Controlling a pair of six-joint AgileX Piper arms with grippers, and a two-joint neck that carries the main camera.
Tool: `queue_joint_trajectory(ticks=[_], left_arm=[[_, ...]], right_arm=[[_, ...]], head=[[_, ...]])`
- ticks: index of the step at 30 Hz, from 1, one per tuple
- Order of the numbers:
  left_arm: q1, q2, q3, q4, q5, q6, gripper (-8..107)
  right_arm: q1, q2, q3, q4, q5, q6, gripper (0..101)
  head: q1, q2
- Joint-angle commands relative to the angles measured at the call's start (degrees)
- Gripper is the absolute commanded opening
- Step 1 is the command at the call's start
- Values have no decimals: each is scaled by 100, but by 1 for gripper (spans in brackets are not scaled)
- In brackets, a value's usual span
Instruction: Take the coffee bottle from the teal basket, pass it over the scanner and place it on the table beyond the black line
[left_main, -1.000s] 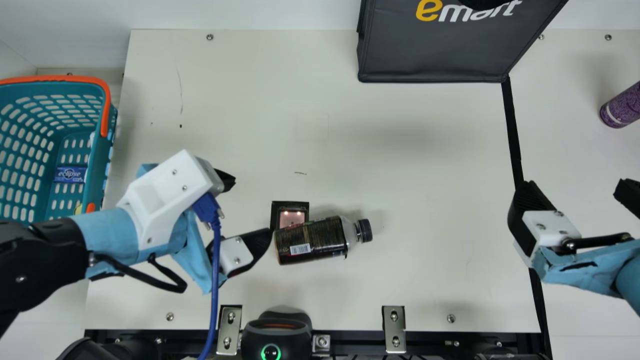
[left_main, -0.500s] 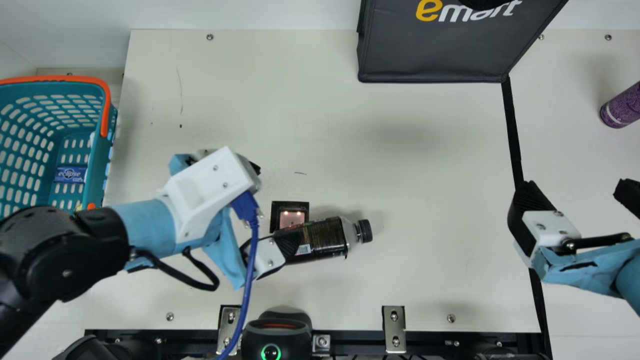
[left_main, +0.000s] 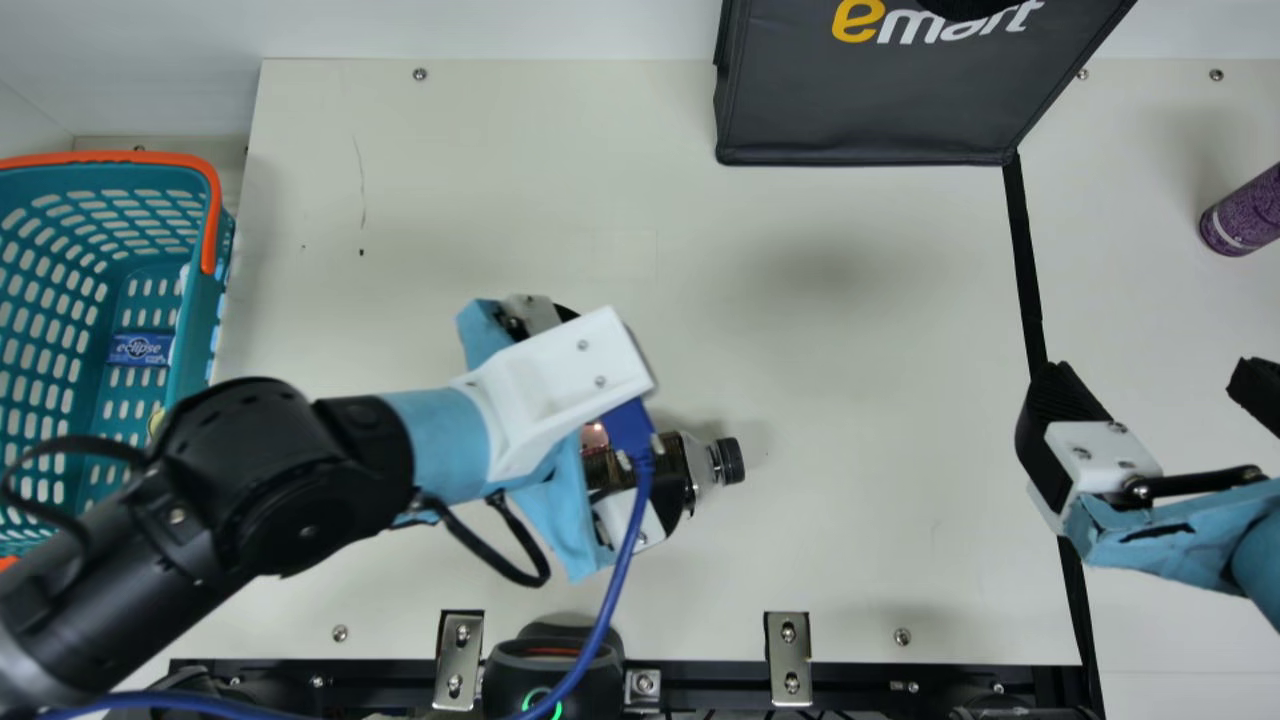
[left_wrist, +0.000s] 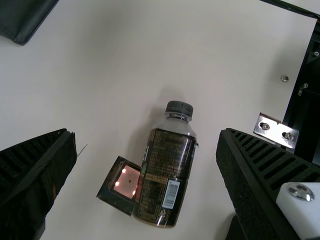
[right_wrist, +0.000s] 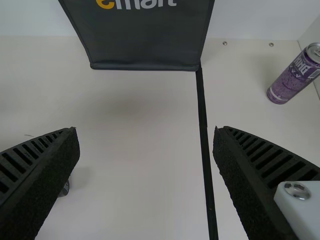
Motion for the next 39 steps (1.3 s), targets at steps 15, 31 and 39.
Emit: queue_joint_trajectory(ticks=[15,31,39], left_arm=[[-378,1263,-879,356,283,190,90],[-485,2169,-1570,569,802,182,90],[-593,2542,-1786,699,1086,8,90]], right_arm=[[0,0,0,0,0,0,95],[0,0,0,0,0,0,95],[0,0,0,0,0,0,95]], head=[[-166,9],[-166,9],[-166,9]])
